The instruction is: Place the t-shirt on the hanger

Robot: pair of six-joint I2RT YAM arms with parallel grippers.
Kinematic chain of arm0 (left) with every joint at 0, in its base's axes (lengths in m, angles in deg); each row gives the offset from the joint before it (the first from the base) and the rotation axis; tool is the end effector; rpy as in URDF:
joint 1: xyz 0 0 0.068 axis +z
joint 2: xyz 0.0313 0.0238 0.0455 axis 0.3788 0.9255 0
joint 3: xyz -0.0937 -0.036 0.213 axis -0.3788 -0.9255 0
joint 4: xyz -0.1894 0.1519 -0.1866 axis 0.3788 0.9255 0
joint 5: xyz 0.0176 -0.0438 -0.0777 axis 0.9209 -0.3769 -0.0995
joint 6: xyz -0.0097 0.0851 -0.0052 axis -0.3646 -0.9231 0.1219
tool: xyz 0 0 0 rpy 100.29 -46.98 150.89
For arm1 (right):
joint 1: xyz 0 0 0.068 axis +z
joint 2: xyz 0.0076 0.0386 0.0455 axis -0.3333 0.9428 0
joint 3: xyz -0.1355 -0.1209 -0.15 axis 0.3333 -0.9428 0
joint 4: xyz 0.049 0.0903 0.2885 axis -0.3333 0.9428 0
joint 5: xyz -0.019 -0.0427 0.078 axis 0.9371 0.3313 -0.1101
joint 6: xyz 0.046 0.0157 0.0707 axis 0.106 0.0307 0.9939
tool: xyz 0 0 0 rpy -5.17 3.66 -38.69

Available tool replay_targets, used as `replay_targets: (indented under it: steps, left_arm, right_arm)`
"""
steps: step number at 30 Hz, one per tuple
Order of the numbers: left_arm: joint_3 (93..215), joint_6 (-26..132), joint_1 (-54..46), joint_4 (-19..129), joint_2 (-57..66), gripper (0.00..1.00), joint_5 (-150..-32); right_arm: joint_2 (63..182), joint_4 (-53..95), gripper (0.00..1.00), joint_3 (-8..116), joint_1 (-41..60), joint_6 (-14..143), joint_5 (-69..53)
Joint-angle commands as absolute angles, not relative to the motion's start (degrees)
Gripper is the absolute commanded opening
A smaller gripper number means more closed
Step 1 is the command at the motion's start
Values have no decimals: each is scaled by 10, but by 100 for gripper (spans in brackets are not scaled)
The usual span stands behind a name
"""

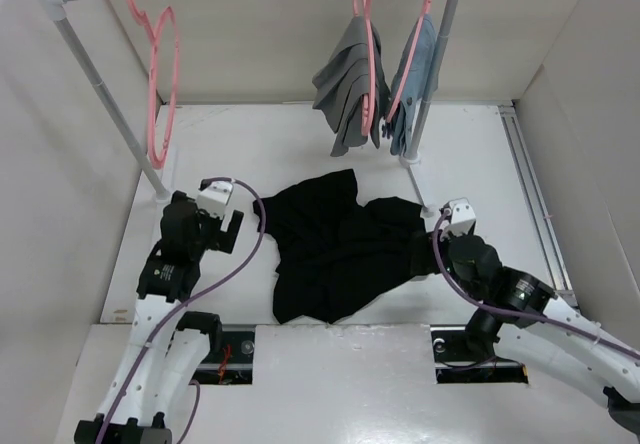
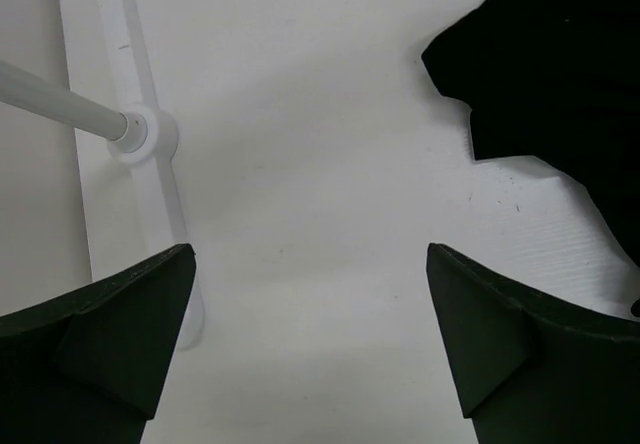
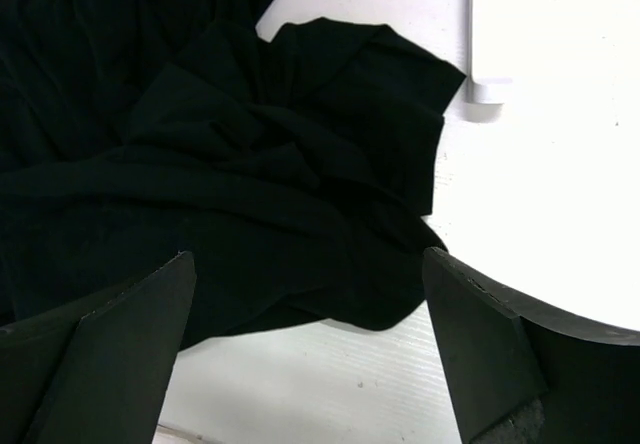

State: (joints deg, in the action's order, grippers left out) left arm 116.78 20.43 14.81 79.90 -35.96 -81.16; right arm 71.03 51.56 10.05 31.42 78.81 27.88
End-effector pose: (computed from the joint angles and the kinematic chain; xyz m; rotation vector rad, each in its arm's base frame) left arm 0.2641 -0.0321 0.2440 0.4695 1.9180 0.1883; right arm 0.1767 0.1604 0.2291 -0.2313 2.0083 0.2841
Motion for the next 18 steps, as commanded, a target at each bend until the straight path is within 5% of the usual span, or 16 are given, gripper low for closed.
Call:
replay_targets:
  steps: [1, 12, 18]
  left_arm:
    - [1175, 209, 147, 799, -363, 100, -834]
    - [1251, -70, 147, 919, -449, 100, -1128]
    - [1216, -103, 147, 924, -472, 100, -1140]
  right_arm:
    - [724, 477, 100, 102, 311, 790, 266]
    - [820, 458, 100, 131, 311, 771, 228]
    - [912, 397, 100, 160, 311, 755, 182]
